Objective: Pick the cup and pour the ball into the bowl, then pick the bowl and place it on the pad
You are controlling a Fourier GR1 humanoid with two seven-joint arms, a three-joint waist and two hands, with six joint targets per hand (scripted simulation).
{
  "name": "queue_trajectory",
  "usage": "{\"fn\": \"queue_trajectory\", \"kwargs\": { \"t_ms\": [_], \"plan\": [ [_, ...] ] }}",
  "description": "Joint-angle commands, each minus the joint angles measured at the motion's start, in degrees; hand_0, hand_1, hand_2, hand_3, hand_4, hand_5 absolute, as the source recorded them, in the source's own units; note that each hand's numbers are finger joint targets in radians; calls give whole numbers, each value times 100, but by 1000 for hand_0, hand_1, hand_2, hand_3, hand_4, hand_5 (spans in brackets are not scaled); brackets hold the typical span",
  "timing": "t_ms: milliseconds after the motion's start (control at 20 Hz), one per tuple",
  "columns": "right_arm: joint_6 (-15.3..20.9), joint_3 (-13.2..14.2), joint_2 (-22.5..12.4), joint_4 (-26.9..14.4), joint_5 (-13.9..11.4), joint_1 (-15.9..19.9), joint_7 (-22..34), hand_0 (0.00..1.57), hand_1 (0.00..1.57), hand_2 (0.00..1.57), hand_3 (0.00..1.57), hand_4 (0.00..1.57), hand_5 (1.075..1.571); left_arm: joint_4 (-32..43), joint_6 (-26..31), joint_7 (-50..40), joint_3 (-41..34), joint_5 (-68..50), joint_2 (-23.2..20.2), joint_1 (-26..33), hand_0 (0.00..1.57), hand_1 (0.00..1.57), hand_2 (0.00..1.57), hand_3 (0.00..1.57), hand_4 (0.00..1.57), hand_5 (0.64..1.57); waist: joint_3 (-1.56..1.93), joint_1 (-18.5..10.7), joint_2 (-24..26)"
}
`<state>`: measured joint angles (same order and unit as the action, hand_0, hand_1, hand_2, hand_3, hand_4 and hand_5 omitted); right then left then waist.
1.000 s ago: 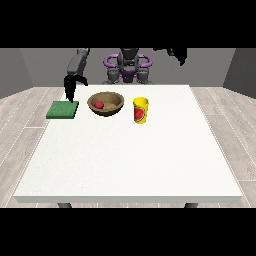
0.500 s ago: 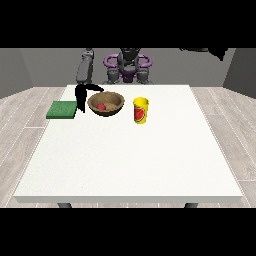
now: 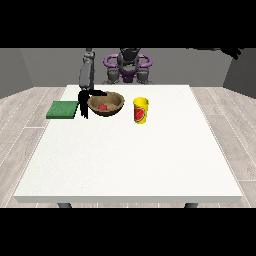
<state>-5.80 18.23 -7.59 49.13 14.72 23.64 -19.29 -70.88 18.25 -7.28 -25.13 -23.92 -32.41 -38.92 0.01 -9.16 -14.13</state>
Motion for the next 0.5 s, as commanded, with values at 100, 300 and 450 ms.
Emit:
{"fn": "queue_trajectory", "kwargs": {
  "t_ms": [100,300,450],
  "plan": [
    [41,6,98,-873,-81,413,-645,0,0,0,0,0,1571,-113,-12,-194,-160,-204,-343,-50,0,0,0,0,221,1491,4,49,-132],
    [-211,33,250,-956,112,98,-549,0,0,0,0,318,1534,92,353,-190,-368,-489,-530,93,0,0,0,0,250,1506,3,-27,-148],
    [847,50,324,-1011,-182,109,-224,1571,1571,1571,1507,791,1427,88,398,-182,-353,-548,-561,-96,0,0,0,0,253,1515,-5,-252,-331]
  ]
}}
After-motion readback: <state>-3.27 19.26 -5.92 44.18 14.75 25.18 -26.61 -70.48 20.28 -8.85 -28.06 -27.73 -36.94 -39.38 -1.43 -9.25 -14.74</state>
